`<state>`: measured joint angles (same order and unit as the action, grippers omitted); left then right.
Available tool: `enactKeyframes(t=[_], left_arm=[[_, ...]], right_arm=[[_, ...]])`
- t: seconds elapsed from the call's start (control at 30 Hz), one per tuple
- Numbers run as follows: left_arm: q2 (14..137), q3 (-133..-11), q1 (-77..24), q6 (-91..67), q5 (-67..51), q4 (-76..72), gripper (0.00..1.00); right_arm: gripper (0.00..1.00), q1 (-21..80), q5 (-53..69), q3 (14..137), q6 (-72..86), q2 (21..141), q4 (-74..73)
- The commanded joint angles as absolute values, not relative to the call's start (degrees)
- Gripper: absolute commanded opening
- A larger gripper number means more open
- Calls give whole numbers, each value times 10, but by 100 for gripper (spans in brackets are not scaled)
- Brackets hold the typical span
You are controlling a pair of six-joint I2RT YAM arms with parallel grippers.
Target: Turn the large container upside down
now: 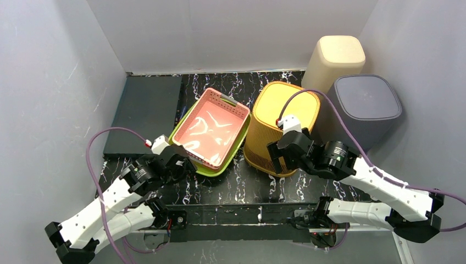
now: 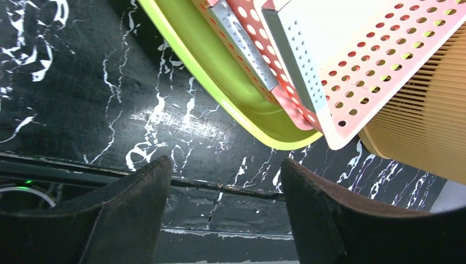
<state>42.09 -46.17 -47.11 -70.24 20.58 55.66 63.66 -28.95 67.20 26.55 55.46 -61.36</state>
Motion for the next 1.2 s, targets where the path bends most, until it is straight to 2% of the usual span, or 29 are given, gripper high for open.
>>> enactKeyframes(t=[0.0,0.13,0.27,0.5,0.77,1.17], left_arm=[[396,-493,-474,-678,247,624,72],[394,-525,-475,-651,256,637,73],[406,-554,-474,-621,274,647,74],[458,-612,-474,-578,293,634,76],[500,-640,-474,-549,309,615,80],[509,-656,-474,-533,316,612,83]], right_arm=[[99,632,-472,675,300,583,-631],[99,602,-518,720,282,645,-664],[99,555,-498,700,224,654,-607],[99,412,-364,663,48,642,-450],[99,362,-283,654,-125,688,-335],[99,250,-284,726,-195,819,-231]])
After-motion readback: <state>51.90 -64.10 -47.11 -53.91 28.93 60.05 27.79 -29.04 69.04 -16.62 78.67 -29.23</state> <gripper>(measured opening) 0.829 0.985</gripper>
